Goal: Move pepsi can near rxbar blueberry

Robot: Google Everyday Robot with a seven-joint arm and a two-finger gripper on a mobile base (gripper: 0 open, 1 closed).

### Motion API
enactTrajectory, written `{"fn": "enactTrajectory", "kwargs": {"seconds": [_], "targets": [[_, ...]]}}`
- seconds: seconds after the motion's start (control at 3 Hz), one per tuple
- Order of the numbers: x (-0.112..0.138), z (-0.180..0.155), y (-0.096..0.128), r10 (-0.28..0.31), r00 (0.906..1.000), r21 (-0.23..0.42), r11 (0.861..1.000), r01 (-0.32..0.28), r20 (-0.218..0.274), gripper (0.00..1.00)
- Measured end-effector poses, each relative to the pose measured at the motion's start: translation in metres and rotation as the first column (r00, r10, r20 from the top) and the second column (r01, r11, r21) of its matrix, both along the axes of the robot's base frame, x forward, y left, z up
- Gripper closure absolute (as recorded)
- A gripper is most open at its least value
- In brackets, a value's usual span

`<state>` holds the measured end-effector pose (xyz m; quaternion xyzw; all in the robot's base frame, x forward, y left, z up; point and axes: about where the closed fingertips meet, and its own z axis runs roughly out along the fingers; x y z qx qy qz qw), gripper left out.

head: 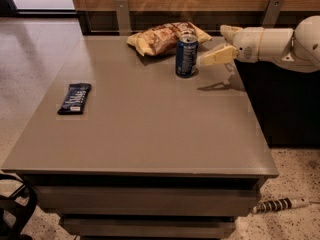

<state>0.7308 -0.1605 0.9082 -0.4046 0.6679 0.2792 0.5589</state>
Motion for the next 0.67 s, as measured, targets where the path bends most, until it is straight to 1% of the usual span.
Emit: {"fn": "enactTrajectory", "kwargs": {"seconds": [0.33, 0.67], "targets": [[0.0046, -0.0082, 0.0102, 0.018, 0.9997, 0.050, 0.999, -0.019, 0.013, 0.00], [0.0101, -0.0170, 0.0199, 0.039, 0.9991, 0.081, 0.996, -0.040, 0.017, 0.00]]}}
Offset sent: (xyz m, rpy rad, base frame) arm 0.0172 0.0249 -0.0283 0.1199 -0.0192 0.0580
